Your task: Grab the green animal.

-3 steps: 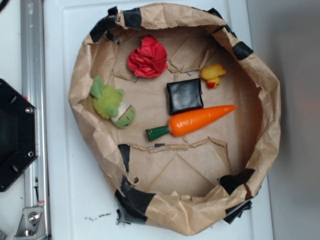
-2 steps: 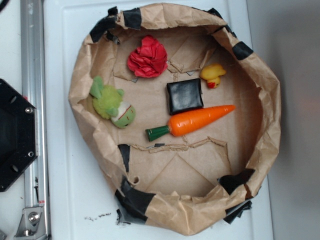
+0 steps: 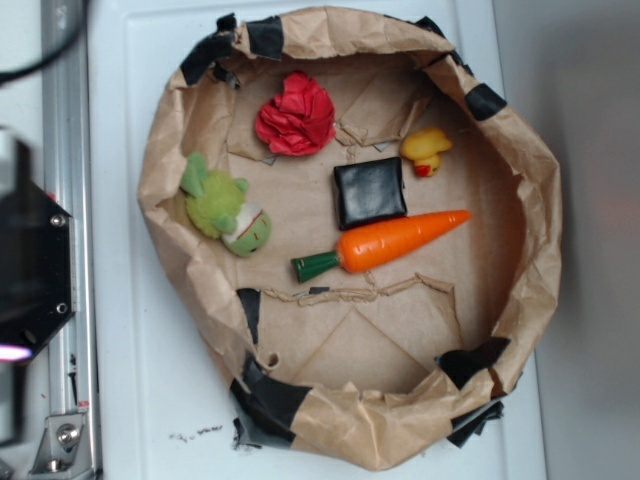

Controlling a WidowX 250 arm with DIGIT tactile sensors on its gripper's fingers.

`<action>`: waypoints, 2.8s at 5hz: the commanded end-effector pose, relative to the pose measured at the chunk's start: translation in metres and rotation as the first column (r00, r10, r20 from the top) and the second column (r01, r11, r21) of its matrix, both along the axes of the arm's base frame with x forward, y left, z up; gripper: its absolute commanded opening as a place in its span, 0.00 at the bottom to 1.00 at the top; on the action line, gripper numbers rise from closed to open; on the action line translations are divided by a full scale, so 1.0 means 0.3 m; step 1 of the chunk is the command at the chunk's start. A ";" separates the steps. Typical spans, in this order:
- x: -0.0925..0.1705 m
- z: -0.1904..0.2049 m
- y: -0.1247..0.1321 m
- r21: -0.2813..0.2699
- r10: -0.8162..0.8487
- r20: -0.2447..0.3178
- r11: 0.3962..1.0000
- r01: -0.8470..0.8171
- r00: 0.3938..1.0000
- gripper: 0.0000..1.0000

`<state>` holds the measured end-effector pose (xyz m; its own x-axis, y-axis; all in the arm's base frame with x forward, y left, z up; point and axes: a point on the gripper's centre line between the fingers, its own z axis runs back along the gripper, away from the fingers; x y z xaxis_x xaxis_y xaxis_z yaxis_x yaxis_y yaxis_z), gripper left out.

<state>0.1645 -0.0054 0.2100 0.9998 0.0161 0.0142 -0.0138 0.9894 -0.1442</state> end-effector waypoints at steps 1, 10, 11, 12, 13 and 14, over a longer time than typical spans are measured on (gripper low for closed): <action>0.258 -0.248 0.101 -0.035 0.020 -0.139 0.999 -0.026 0.990 1.00; 0.116 -0.552 0.116 0.015 -0.277 -0.153 0.959 0.283 0.949 0.00; 0.176 -0.459 0.120 0.059 -0.210 -0.060 0.975 0.213 0.976 0.00; 0.249 -0.329 0.100 0.041 -0.124 0.076 0.992 0.122 0.989 0.00; 0.311 -0.218 0.053 0.024 -0.080 0.156 0.997 0.077 0.985 0.00; 0.338 -0.203 0.044 -0.017 -0.004 0.151 1.000 0.007 0.989 0.00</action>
<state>0.2628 0.0063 0.1383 0.9932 0.0107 0.1163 0.0086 0.9863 -0.1646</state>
